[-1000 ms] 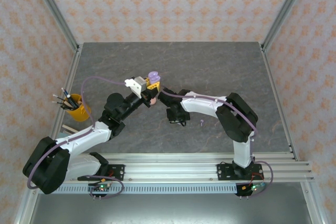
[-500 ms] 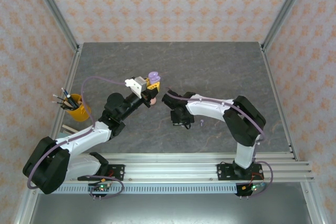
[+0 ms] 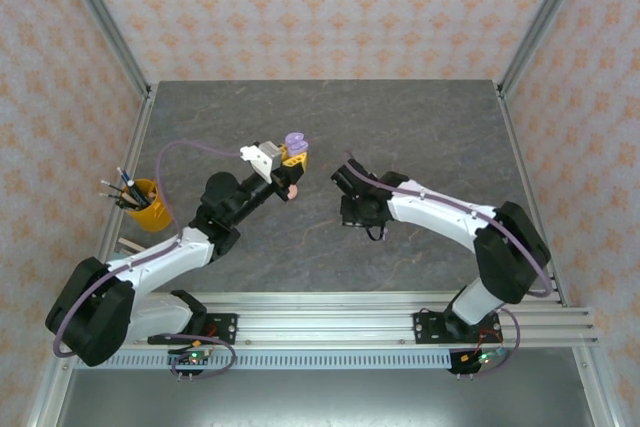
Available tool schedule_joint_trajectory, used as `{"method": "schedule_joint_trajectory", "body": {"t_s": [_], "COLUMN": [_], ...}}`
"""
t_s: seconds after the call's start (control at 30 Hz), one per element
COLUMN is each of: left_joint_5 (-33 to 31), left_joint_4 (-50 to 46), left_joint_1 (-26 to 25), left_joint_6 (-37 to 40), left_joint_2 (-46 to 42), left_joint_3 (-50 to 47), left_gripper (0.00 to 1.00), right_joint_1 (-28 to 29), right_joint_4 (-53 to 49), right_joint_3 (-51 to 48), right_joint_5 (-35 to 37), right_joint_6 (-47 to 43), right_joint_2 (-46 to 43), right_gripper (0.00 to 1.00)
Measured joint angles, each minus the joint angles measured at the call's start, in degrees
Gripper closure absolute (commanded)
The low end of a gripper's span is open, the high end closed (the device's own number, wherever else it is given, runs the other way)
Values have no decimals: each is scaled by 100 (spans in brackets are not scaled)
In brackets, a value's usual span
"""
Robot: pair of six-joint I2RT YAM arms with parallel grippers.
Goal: Insert the wireless bluetooth earbuds into the charging case
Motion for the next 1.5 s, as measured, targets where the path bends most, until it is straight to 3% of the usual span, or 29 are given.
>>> {"method": "schedule_joint_trajectory", "body": {"t_s": [0.23,0.7,1.1,1.5], "left_joint_5": [98,98,98,98], "left_joint_4": [-7,-7,-7,-4], "left_joint_1": [0,0,0,0], "left_joint_6": [-17,-24,-61,-61], "left_joint_2": [138,236,236,236], "left_joint_3": [68,90,90,90], "left_gripper": [100,100,100,100], "right_joint_1": [-129,-142,-144,-109], "right_joint_4": [192,400,352,166], "right_joint_3": [-190,-299,-170,-129], "right_joint_5": [-9,-90,-164,-216], "right_joint_6": [0,-26,-68,-129], "right_joint_2": [-68,822,1064,1078], "right_gripper": [84,84,70,65]}}
